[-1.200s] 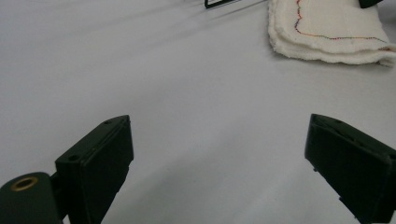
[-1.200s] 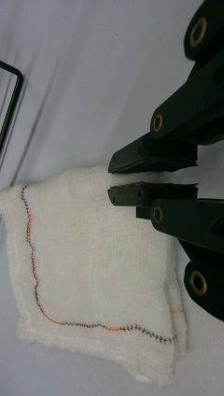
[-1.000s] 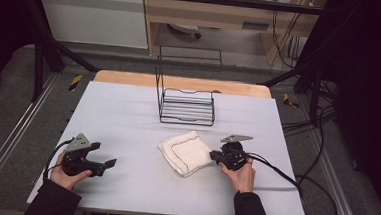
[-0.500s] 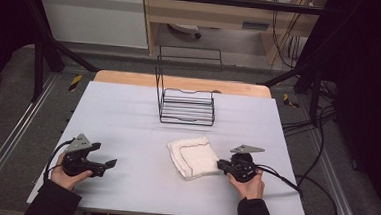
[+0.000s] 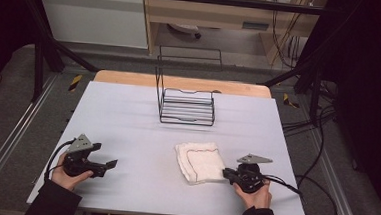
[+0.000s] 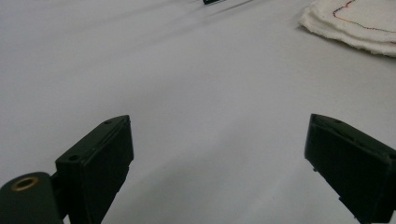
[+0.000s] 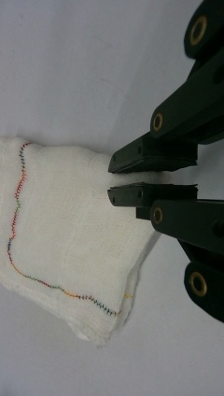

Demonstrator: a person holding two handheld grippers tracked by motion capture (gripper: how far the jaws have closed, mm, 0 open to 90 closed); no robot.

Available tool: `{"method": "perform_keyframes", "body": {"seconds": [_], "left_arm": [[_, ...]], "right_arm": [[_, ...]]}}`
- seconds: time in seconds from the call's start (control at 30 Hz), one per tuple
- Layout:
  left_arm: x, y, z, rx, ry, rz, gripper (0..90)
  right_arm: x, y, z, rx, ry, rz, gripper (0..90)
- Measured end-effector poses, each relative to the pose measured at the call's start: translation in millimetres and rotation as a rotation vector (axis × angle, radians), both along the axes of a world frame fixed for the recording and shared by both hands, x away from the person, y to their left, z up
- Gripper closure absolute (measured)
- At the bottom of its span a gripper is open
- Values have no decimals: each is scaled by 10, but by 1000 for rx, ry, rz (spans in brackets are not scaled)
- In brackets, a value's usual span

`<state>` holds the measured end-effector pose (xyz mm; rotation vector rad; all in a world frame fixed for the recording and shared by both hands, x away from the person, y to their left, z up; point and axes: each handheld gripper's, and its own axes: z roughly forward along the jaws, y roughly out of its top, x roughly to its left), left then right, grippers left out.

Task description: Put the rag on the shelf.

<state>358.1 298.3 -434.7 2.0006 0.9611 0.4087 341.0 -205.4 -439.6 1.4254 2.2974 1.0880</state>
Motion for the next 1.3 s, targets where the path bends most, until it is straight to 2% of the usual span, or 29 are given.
{"method": "perform_keyframes", "body": {"seconds": [0.07, 0.17, 0.27, 0.4, 0.43, 0.53, 0.67, 0.77, 0.97, 1.1, 1.3], "left_arm": [[3, -1, -1, 2, 2, 1, 80], [11, -1, -2, 5, 3, 5, 78], [16, -9, -3, 1, 3, 12, 77], [22, -14, -8, 8, 6, 12, 71], [22, -14, -8, 8, 6, 12, 68], [23, -17, -5, 7, 5, 13, 62], [27, -29, -13, 5, 8, 15, 54], [28, -34, -14, 9, 9, 12, 51], [26, -42, -17, 12, 8, 9, 47], [24, -46, -18, 13, 8, 9, 46], [23, -54, -19, 14, 7, 8, 46]], "right_arm": [[4, 0, -7, -6, -5, 5, 808], [4, -9, 0, -21, -35, 9, 706], [19, -33, 27, -10, -66, 31, 611], [63, -50, 46, -5, -89, 49, 474], [63, -50, 46, -5, -89, 49, 474], [133, -61, 57, 6, -109, 61, 348], [233, -54, 60, 18, -120, 63, 255], [335, -47, 62, 26, -109, 53, 200], [570, -34, 64, 54, -110, 34, 223], [702, 10, 53, 34, -106, 43, 290], [853, 90, 6, 33, -97, 43, 395]]}}
